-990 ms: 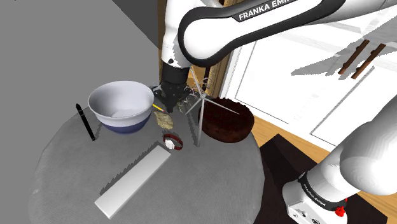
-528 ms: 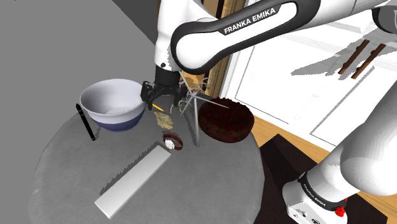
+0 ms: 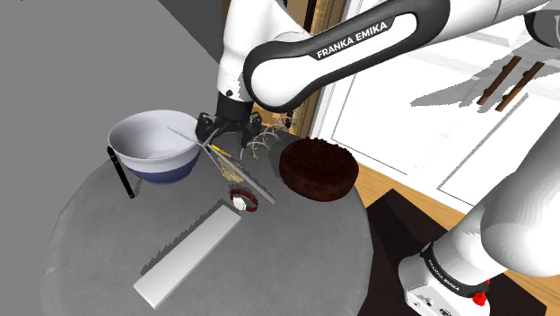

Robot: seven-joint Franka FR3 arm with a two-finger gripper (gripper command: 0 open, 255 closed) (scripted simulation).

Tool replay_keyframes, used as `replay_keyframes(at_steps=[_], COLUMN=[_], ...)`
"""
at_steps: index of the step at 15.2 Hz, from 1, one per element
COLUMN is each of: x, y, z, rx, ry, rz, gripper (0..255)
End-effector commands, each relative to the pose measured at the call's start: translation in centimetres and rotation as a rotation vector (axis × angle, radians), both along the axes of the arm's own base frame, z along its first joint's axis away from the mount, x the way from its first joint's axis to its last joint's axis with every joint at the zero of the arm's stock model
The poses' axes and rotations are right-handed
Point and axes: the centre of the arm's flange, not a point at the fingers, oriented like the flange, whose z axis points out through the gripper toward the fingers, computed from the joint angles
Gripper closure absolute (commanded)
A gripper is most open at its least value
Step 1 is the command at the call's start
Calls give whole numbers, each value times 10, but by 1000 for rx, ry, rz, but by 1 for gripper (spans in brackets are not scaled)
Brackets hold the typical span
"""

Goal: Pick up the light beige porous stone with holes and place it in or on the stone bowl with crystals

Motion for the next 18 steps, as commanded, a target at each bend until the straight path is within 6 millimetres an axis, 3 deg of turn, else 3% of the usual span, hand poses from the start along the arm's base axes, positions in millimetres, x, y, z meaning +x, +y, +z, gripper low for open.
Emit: replay_keyframes(at_steps=[1, 5, 6, 7, 9, 10, 11, 12, 13, 14, 15, 16, 18], x=[0, 0, 5, -7, -8, -4, 1, -7, -4, -7, -1, -1, 0], y=[0, 0, 4, 18, 36, 24, 13, 17, 22, 22, 28, 28, 15], z=[-57, -57, -65, -64, -81, -73, -82, -90, -82, -87, 12, 12, -1], rx=[-22, -22, -24, -25, -27, -25, -20, -22, -23, -22, 48, 48, 18], ry=[115, 115, 116, 116, 116, 115, 115, 115, 115, 116, -89, -89, -1], rz=[-4, -4, -3, -4, -4, -5, -5, -5, -5, -8, 1, 1, 1], gripper=[0, 0, 255, 255, 255, 255, 255, 255, 255, 255, 255, 0, 0])
